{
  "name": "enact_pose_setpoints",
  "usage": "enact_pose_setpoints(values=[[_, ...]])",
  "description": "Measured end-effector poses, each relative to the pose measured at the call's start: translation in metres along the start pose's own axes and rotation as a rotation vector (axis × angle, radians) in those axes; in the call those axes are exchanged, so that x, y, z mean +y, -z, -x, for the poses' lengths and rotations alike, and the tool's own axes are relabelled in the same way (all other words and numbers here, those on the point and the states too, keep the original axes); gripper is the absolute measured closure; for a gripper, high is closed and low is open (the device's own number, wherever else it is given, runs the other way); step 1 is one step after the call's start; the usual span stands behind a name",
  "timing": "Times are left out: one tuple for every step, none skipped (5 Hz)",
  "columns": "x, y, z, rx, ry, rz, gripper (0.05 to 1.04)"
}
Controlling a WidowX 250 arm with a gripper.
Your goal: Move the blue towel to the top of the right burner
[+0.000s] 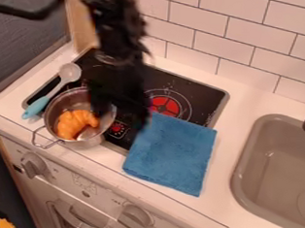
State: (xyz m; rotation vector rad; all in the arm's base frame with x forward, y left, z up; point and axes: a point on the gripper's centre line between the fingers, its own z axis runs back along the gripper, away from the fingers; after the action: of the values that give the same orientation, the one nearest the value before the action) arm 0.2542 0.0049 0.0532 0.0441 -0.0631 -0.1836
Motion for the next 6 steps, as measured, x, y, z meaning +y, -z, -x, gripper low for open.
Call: enact_pose_setpoints(values=[[-0.023,-0.004,-0.013,-0.032,0.005,-0.009,0.083],[-0.035,0.021,-0.028,0.014,-0.032,-0.026,0.083],[-0.033,0.043,-0.039,0.041,-0.065,-0.047,0.083],[-0.031,0.046,-0.046,0.031,-0.091,-0.038,0.083],[-0.029,0.048,-0.058,0.014,-0.104,-0.053,0.083],[-0.028,0.05,-0.087,0.006,-0.111,-0.057,0.083]])
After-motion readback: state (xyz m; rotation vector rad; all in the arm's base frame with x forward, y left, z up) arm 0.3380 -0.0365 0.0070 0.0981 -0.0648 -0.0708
